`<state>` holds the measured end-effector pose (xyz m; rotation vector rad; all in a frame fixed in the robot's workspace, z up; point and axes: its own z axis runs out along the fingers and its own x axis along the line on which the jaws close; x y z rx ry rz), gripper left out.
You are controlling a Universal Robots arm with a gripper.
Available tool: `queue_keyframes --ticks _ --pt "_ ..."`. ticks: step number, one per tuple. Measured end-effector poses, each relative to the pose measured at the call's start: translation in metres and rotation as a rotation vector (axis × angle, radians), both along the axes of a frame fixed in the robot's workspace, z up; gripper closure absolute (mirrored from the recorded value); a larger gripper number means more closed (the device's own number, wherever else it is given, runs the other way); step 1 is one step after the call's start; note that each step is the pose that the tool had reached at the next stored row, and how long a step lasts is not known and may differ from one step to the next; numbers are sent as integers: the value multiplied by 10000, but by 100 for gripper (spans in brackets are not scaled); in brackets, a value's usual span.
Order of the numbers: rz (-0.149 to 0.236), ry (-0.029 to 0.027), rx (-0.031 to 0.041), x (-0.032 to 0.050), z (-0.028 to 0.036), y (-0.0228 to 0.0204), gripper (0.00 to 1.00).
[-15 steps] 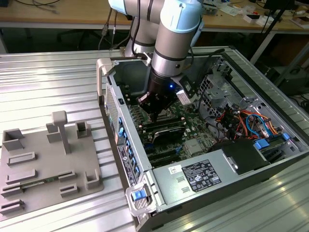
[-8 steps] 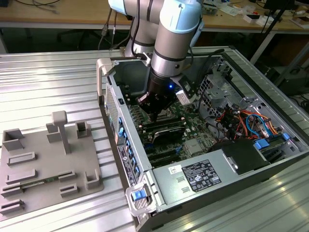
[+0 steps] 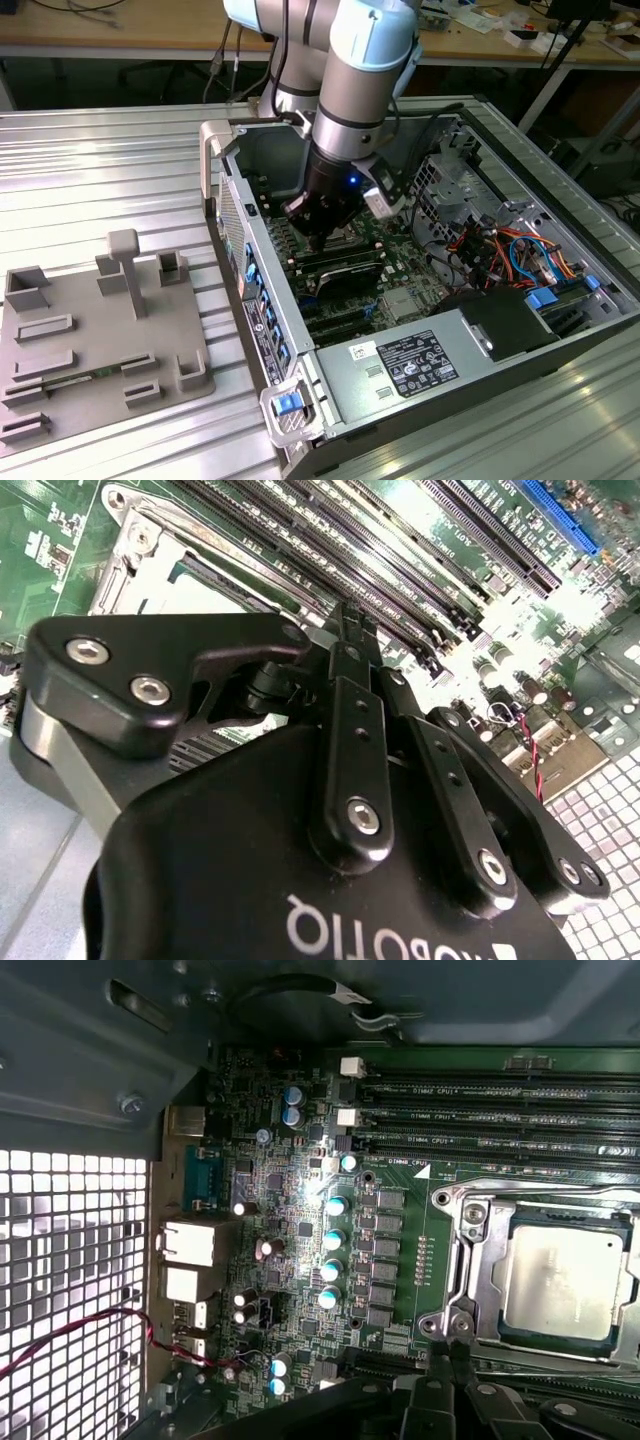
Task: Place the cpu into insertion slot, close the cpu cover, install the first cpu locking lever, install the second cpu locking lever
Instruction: 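Install the second cpu locking lever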
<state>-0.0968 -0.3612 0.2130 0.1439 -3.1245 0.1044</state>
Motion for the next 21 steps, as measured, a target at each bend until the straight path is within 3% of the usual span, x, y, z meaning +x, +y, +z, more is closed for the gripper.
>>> queue_keyframes --ticks 13,21 --pt "2 1 -1 -37 -50 4 89" --pt "2 0 -1 -38 -60 30 89"
